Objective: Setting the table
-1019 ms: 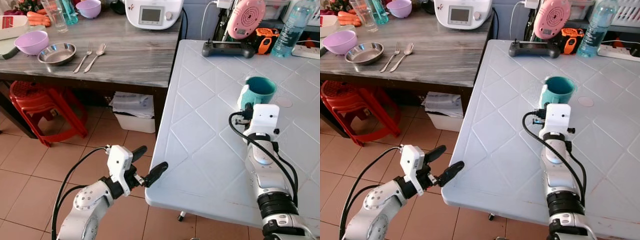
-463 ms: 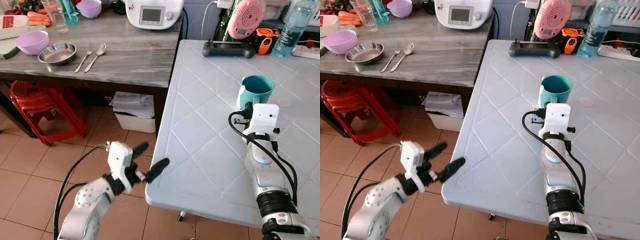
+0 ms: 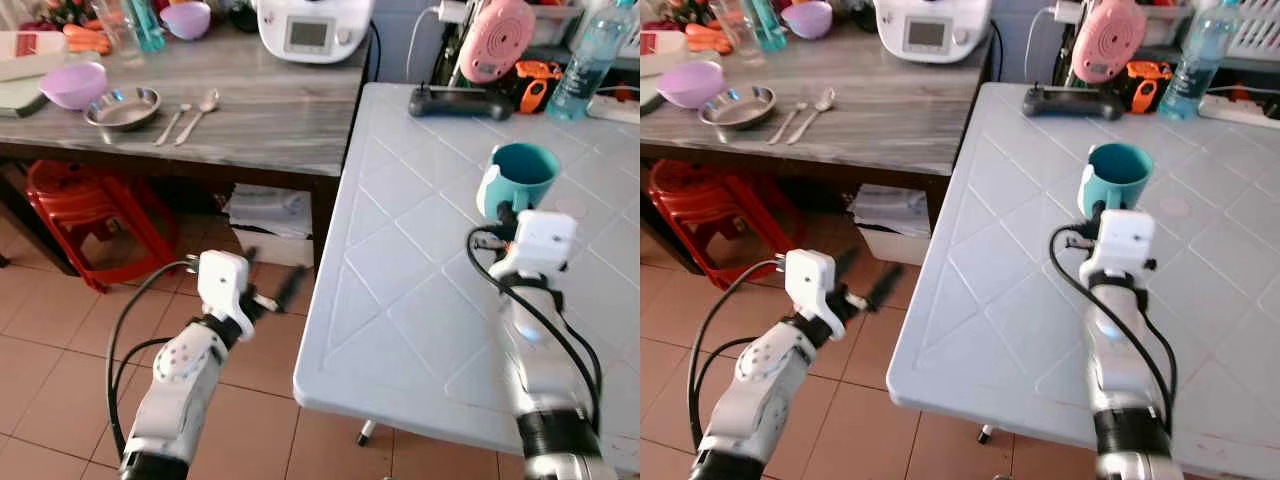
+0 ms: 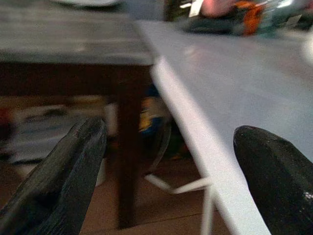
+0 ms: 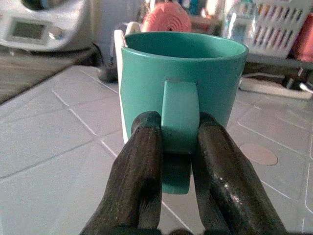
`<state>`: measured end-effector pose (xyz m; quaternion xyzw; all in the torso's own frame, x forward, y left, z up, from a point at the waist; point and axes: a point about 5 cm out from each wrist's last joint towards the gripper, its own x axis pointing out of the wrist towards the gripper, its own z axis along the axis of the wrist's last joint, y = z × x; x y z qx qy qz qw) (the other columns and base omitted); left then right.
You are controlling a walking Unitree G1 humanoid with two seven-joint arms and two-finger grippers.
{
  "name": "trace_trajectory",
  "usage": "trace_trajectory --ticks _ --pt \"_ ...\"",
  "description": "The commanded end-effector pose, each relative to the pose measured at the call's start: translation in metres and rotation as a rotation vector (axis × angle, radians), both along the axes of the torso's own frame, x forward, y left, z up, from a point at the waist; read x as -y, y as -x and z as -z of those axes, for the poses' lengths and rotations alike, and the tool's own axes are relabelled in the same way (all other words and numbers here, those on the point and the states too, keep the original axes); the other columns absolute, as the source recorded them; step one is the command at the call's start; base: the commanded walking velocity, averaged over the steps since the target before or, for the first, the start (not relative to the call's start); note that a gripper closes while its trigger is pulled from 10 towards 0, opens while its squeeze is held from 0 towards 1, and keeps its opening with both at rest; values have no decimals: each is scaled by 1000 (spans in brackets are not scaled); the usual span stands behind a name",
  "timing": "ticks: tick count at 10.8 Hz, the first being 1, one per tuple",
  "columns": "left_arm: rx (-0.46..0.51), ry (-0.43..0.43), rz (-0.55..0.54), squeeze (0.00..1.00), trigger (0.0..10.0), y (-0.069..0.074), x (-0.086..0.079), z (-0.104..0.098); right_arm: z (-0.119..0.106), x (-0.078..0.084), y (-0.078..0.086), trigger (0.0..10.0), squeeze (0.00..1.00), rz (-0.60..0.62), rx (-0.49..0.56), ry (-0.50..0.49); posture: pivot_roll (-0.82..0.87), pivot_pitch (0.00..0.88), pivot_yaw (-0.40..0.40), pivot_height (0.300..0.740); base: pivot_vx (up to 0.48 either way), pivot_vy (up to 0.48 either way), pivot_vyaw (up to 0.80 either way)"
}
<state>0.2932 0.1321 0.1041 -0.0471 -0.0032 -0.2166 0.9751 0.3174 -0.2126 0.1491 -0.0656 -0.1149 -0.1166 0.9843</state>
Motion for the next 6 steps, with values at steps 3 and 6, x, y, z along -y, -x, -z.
trace_trajectory --ticks 3,6 --pt "-5 3 -59 0 10000 -9 -3 3 5 1 24 10000 0 6 -25 -32 2 0 38 740 0 0 -140" --pt "6 32 -68 0 10000 -16 -1 2 13 -13 37 10000 0 -31 -60 -48 -11 0 47 740 0 115 -800"
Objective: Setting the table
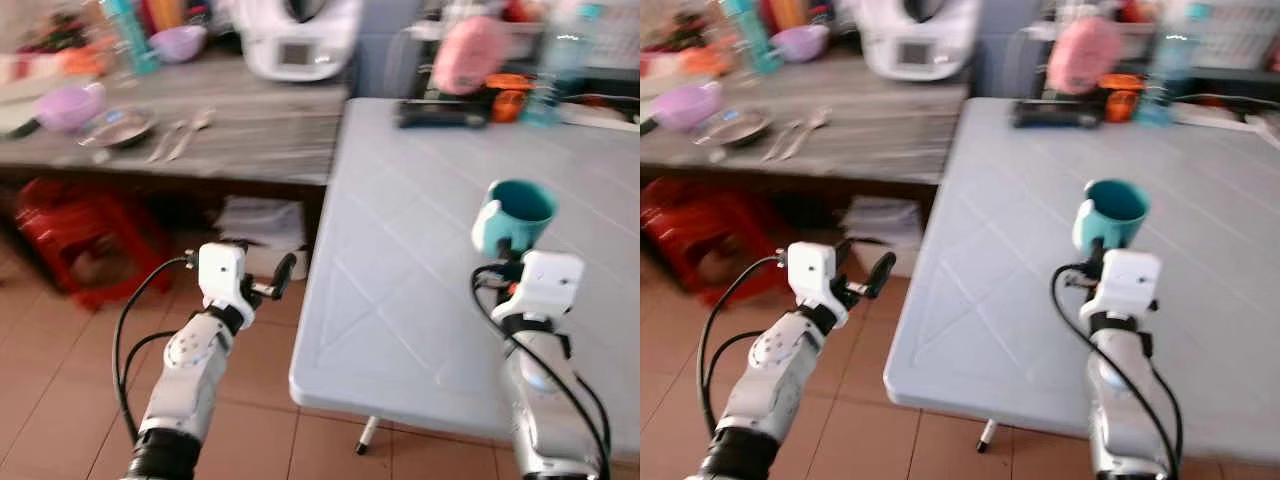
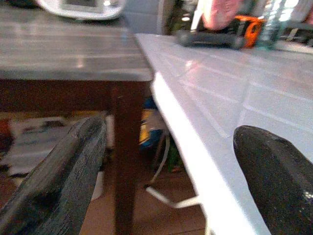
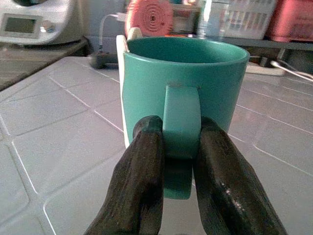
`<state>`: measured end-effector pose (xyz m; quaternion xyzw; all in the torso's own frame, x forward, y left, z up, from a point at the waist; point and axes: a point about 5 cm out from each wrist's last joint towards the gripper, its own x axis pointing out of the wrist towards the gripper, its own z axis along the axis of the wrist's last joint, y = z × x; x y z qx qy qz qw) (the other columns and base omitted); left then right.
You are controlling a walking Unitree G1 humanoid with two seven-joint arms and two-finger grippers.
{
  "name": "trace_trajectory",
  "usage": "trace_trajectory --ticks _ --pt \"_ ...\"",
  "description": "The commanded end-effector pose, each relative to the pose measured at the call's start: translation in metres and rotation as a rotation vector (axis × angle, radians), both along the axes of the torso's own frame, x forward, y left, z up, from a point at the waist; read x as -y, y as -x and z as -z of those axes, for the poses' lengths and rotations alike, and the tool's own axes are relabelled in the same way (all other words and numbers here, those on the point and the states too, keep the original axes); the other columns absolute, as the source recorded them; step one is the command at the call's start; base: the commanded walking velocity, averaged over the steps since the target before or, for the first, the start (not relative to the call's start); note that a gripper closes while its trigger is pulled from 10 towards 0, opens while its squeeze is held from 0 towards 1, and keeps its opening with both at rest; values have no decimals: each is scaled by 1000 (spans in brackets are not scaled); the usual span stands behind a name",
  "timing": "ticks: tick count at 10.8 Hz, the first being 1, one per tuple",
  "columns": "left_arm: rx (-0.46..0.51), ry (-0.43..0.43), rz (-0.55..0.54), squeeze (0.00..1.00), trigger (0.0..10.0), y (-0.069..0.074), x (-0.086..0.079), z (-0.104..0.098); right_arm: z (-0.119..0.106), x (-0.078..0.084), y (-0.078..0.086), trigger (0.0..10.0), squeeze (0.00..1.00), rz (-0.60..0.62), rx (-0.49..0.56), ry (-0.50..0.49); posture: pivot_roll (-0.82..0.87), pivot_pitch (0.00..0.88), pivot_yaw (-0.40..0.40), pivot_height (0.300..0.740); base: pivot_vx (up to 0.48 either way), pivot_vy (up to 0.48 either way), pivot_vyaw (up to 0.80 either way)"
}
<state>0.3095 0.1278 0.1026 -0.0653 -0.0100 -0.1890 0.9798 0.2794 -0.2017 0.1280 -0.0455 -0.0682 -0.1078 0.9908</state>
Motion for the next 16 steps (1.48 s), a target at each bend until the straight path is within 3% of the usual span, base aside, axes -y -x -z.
trace_trajectory --ticks 1,8,10,16 --pt "5 -3 -14 0 10000 -3 -5 -1 -7 -9 0 10000 0 -28 23 0 -13 0 49 740 0 349 -800" --pt "18 -7 -15 0 10000 -9 -6 -1 -11 -21 -6 10000 0 -68 30 -6 3 0 47 740 0 351 -744" --pt "24 -12 -24 0 10000 -11 -7 -2 -11 -22 -5 10000 0 -77 37 1 5 0 47 740 0 354 0" --pt "32 -2 -61 0 10000 -16 -10 -5 -11 -27 -5 10000 0 -87 39 8 3 0 49 740 0 367 591"
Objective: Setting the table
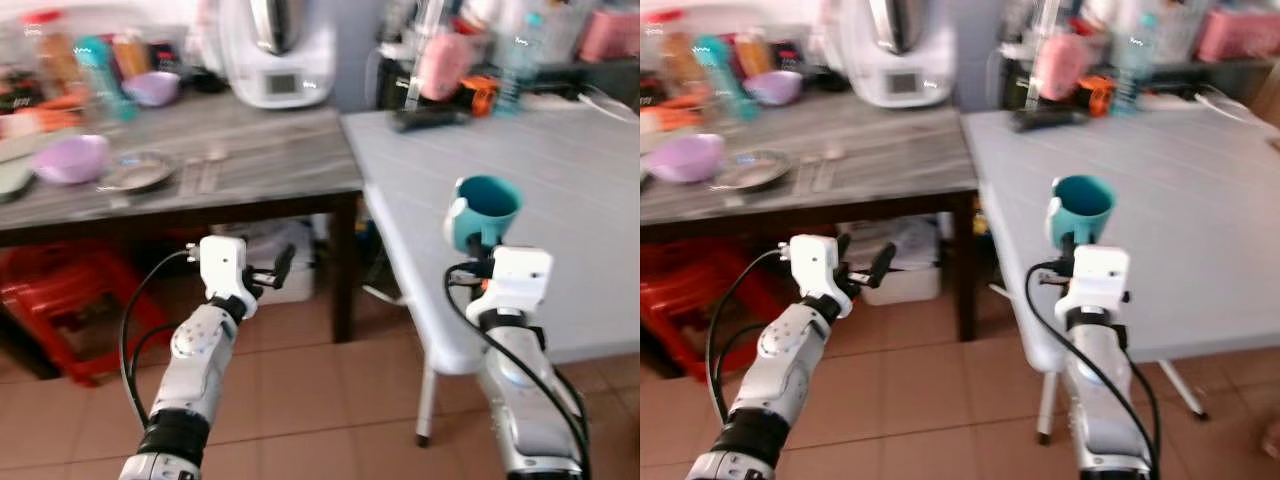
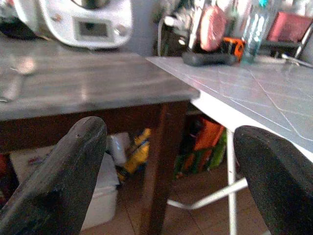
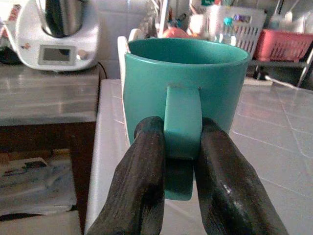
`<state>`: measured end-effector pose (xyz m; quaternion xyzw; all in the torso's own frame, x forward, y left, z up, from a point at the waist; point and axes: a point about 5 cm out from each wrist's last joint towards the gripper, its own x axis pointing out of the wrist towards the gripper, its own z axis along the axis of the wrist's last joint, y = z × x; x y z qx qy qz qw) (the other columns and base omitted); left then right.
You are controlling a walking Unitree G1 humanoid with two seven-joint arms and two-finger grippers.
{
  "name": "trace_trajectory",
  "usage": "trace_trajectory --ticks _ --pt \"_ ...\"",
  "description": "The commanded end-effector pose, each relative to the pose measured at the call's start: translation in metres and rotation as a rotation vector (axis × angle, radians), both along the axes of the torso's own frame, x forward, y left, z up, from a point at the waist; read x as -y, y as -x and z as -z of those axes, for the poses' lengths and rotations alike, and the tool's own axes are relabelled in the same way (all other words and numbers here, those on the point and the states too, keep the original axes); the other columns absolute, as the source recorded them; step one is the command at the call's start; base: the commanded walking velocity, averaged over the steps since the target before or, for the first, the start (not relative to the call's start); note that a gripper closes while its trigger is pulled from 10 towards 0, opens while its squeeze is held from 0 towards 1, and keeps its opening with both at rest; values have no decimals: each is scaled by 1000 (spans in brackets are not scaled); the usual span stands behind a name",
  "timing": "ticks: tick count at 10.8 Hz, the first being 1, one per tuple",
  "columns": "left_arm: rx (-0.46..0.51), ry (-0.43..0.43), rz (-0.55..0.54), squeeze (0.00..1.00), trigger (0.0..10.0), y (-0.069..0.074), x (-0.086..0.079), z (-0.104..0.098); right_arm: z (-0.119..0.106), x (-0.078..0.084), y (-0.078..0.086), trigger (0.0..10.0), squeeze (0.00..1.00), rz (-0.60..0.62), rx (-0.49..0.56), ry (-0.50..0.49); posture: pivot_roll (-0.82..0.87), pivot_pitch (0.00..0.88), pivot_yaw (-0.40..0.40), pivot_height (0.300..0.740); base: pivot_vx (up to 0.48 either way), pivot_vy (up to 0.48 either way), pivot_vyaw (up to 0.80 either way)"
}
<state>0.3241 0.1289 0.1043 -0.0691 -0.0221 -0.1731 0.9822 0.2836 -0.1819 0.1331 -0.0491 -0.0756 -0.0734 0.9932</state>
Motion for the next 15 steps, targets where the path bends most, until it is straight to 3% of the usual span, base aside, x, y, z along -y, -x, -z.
trace_trajectory --ticks 1,8,13,15 --pt "8 -6 -30 0 10000 -1 -9 -2 -6 -7 -1 10000 0 -15 29 -7 -2 0 51 740 0 390 0" --pt "10 -65 -111 0 10000 0 -17 3 -6 -7 0 10000 0 -21 27 9 1 0 51 740 0 378 0" --pt "15 -91 -98 0 10000 -2 -18 2 -4 -6 1 10000 0 -2 27 15 -3 0 65 740 0 407 649" --pt "54 -92 -104 0 10000 -1 -19 -2 -4 -3 1 10000 0 8 26 22 -4 0 63 740 0 0 0"
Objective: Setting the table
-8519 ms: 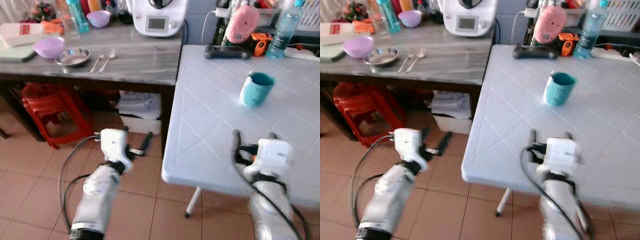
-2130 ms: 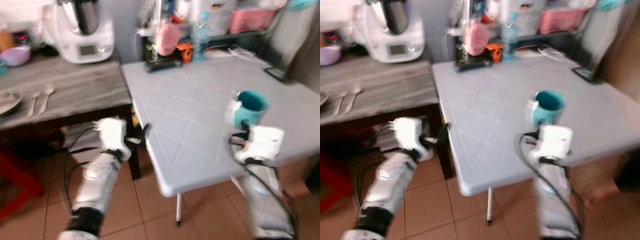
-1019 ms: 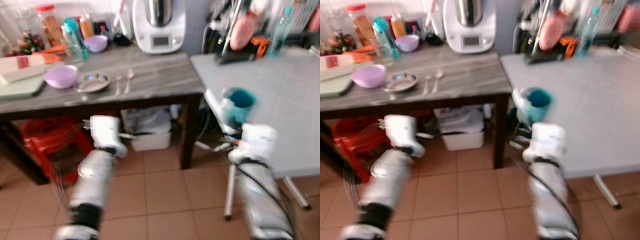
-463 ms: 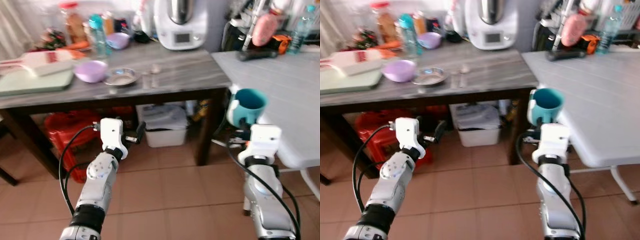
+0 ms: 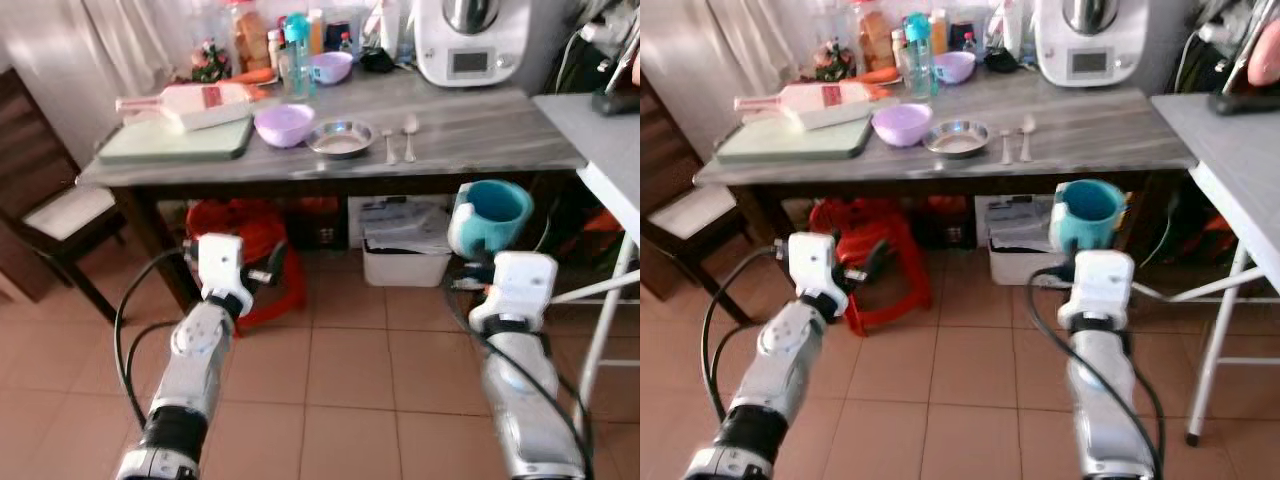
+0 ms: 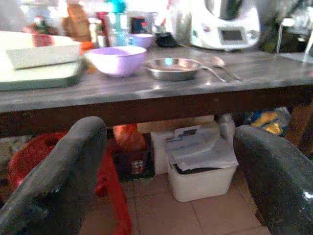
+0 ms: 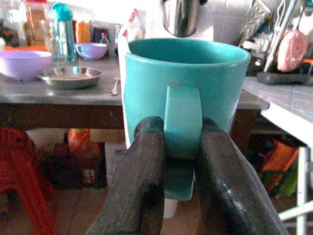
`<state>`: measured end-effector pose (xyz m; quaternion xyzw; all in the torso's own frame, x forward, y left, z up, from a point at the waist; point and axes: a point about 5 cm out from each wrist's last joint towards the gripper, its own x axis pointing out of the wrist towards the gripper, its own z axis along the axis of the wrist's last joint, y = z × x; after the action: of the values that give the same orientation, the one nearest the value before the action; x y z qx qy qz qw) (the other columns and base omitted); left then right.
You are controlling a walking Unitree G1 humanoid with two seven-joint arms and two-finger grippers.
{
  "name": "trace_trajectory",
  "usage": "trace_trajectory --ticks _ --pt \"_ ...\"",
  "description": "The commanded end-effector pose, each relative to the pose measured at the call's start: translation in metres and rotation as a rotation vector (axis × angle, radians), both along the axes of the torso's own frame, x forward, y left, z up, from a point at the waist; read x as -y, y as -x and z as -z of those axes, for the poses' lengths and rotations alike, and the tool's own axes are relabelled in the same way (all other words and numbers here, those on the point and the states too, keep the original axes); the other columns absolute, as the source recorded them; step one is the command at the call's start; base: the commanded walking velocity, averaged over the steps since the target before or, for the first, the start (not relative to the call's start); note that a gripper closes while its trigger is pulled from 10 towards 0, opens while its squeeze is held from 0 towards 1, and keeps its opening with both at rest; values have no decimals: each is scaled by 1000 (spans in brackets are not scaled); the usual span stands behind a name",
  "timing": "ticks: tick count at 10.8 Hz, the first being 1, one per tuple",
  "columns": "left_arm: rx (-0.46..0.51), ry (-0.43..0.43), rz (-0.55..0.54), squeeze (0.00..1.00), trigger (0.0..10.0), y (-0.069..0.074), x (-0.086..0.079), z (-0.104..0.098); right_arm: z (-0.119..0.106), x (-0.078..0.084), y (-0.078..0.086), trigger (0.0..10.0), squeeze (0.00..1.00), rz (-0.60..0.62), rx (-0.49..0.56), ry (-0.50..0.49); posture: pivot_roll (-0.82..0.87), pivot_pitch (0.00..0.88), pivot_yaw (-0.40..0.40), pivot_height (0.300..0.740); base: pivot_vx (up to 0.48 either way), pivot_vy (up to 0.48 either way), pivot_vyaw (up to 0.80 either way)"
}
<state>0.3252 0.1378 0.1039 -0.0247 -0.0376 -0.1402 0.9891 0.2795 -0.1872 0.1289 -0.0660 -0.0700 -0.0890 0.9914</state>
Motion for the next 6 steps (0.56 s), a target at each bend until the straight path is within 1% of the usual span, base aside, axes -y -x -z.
trace_trajectory --ticks 1,2,4,5,6 --pt "16 -11 -25 0 10000 1 -12 -3 -8 -7 -2 10000 0 -20 36 -2 -5 0 62 740 0 0 0" --pt "23 -28 -50 0 10000 2 -16 -3 -8 -6 -1 10000 0 -18 38 0 -6 0 61 740 0 0 0" --pt "49 -58 -101 0 10000 7 -28 -4 -10 -2 7 10000 0 -8 54 12 -4 0 59 740 0 0 0" --pt "44 -57 -114 0 10000 11 -34 -2 -12 1 13 10000 0 5 58 30 -1 0 57 740 259 0 0" --pt "39 -53 -112 0 10000 13 -35 0 -12 4 19 10000 0 17 56 39 -1 0 56 740 277 0 0"
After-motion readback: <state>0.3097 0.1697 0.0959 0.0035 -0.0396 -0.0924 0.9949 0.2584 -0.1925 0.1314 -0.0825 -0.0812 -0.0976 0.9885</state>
